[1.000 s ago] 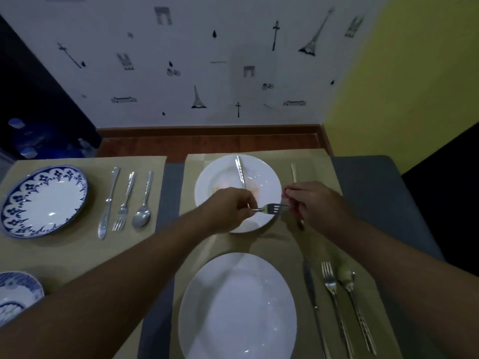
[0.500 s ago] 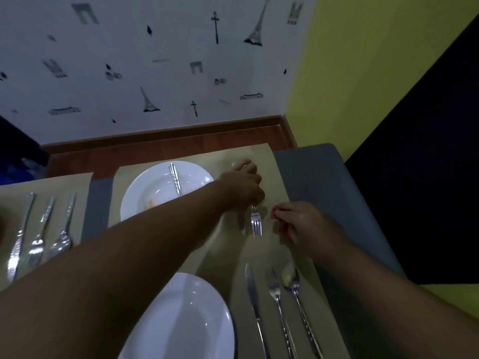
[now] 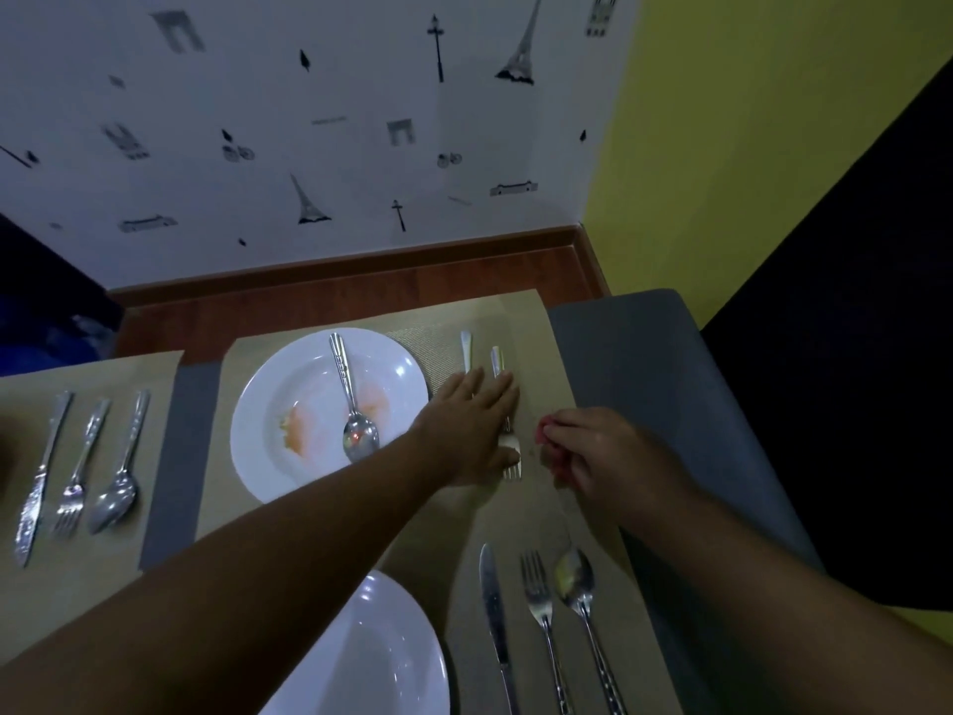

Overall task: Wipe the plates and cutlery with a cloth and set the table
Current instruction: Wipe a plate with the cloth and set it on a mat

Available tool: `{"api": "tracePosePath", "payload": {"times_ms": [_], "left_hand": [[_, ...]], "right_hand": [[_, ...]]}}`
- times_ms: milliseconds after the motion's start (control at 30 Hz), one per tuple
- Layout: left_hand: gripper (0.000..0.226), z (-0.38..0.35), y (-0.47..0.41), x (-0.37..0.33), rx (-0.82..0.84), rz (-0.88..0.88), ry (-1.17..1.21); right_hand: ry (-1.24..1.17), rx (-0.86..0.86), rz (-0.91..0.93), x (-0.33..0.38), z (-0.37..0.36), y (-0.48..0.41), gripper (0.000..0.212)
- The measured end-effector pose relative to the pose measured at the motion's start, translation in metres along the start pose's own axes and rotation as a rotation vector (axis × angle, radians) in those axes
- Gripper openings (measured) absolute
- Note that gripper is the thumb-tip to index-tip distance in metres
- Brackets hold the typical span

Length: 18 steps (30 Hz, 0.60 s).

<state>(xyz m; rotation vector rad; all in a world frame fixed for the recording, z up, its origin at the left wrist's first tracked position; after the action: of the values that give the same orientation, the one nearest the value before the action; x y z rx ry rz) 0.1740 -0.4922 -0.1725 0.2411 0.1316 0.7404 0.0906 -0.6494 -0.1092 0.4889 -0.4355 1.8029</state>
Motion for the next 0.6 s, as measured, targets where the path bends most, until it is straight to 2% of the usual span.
{"api": "tracePosePath", "payload": {"times_ms": [133,233,333,533,600], "left_hand": [[0.091,-0.002,-0.006,0.002,-0.015,0.061,0.006],[0.091,-0.003,-0.008,0.003,-0.019,0.102,0.008],[0.091,-0.003,-0.008,0.002,-0.019,0.114,0.009],[0.077,0.016,0.017,0.01,-0.167,0.12,0.092],[0.067,0.024,0.038,0.023,-0.246,0.149,0.154]], "right_hand": [[-0.087,0.046,-0.069,0.002,0.001,-0.005,0.025],[-0.164,-0.013,-0.099,0.004,0.005,-0.01,0.019],[-0.069,-0.008,-0.029,0.009,0.007,-0.011,0.019],[0.051,-0.01,-0.027,0.013,0.001,-0.018,0.027],[0.001,-0.025,-0.025,0.027,0.002,-0.027,0.023]]}}
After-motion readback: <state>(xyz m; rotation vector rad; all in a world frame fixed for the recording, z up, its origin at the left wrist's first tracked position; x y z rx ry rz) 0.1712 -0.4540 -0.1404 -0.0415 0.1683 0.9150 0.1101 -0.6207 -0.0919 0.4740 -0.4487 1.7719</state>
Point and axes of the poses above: each hand's wrist, its own y-axis away from the middle knuckle, its own z-axis out of the back of the hand, x = y × z, the point moved 4 cm from there along -y, towards the middle knuckle, and after that the axes turned 2 degrees about -x, right-handed, at the moved point
